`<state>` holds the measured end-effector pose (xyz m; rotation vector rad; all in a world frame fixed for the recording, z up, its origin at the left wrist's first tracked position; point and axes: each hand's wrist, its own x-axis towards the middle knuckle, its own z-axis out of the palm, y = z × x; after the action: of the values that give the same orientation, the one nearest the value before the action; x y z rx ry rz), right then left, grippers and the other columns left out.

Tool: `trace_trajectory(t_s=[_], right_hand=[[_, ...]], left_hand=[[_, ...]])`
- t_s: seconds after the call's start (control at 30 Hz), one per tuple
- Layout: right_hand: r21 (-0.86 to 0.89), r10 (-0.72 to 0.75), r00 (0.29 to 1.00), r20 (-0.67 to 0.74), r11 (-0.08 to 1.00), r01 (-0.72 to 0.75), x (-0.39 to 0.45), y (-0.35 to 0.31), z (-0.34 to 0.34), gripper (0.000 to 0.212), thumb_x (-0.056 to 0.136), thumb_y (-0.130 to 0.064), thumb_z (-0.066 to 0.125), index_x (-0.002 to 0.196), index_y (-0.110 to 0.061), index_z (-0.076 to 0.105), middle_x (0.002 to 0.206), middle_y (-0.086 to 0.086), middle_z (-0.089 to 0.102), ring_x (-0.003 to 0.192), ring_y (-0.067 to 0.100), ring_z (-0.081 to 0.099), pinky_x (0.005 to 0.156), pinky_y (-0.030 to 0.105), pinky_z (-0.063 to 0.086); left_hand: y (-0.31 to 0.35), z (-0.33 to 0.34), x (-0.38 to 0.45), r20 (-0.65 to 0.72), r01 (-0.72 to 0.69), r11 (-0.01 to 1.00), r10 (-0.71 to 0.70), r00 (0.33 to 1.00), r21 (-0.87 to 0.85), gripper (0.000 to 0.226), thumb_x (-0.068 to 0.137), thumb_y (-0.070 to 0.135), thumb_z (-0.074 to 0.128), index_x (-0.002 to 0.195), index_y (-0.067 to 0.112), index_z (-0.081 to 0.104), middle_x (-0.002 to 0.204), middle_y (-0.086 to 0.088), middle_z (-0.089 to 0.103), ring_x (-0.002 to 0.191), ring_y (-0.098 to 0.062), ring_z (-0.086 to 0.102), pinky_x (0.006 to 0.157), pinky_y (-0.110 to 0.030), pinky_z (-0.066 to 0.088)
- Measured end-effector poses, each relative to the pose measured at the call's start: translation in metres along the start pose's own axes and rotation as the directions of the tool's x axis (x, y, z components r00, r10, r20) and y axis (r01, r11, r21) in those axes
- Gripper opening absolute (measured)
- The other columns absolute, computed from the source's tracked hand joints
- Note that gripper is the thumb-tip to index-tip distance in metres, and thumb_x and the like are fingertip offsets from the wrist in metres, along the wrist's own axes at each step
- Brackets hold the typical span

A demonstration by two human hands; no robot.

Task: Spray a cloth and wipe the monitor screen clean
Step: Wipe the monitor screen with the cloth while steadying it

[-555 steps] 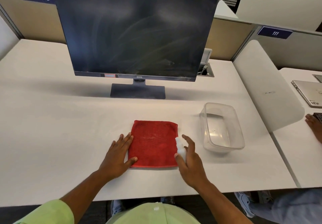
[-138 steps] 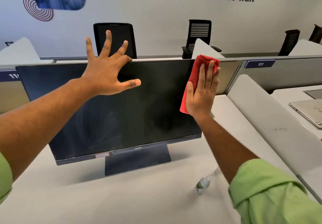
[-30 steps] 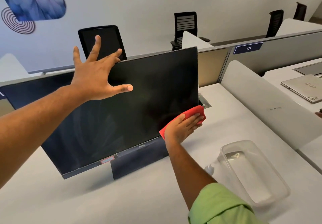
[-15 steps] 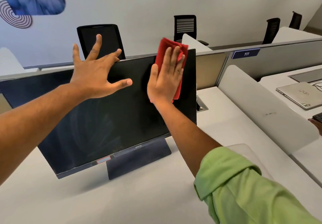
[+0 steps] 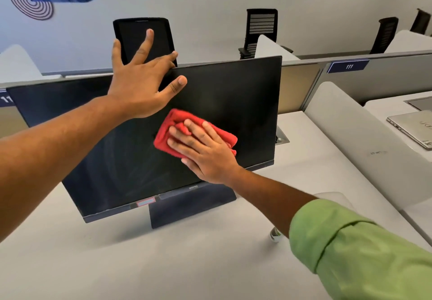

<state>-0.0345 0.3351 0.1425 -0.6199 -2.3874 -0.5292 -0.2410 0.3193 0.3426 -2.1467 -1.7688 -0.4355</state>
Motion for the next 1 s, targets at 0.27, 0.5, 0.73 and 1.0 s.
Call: trace_trajectory(t_s=[0.27,0.5,0.73,1.0], right_hand=[[0.037,-0.429,0.834,0.347,0.895,0.444,-0.055,0.023,-0.004,0.066,0.114,-0.044,0.039,0.171,-0.029,0.009,0.18,-0.003,0.013,0.167,0.025,-0.003,0.135,0.048,-0.005],[-0.151,-0.421,0.88,0.221,0.876,0.458,0.005,0.082,-0.038,0.07,0.111,-0.039,0.046,0.172,-0.03,0.012,0.181,-0.004,0.006,0.167,0.025,0.003,0.134,0.051,0.0],[-0.154,0.141,0.983,-0.116,0.975,-0.158,0.045,0.11,-0.059,0.065,0.113,-0.042,0.044,0.171,-0.029,0.018,0.18,-0.001,0.009,0.167,0.033,0.009,0.134,0.057,0.01],[-0.085,-0.316,0.903,0.291,0.932,0.354,-0.072,0.048,-0.012,0.075,0.109,-0.032,0.053,0.172,-0.032,0.011,0.181,-0.002,0.002,0.167,0.031,0.002,0.134,0.056,0.002]], left_hand=[[0.0,0.0,-0.003,-0.014,-0.006,1.0,0.006,1.0,-0.017,0.082,0.097,0.073,0.0,0.158,0.029,0.034,0.158,0.008,0.046,0.158,-0.012,-0.013,0.118,-0.071,-0.011],[-0.003,-0.001,-0.004,-0.004,-0.001,1.0,0.001,1.0,-0.03,0.082,0.098,0.072,0.0,0.157,0.028,0.035,0.157,0.009,0.047,0.158,-0.011,-0.013,0.118,-0.071,-0.012],[-0.002,0.0,-0.001,0.011,0.002,1.0,-0.002,1.0,-0.01,0.085,0.096,0.076,0.001,0.158,0.028,0.035,0.159,0.008,0.045,0.158,-0.011,-0.015,0.119,-0.07,-0.012],[-0.002,0.0,0.0,0.01,0.003,1.0,-0.003,1.0,-0.019,0.079,0.098,0.073,0.006,0.157,0.031,0.035,0.156,0.01,0.049,0.158,-0.011,-0.014,0.119,-0.07,-0.012]])
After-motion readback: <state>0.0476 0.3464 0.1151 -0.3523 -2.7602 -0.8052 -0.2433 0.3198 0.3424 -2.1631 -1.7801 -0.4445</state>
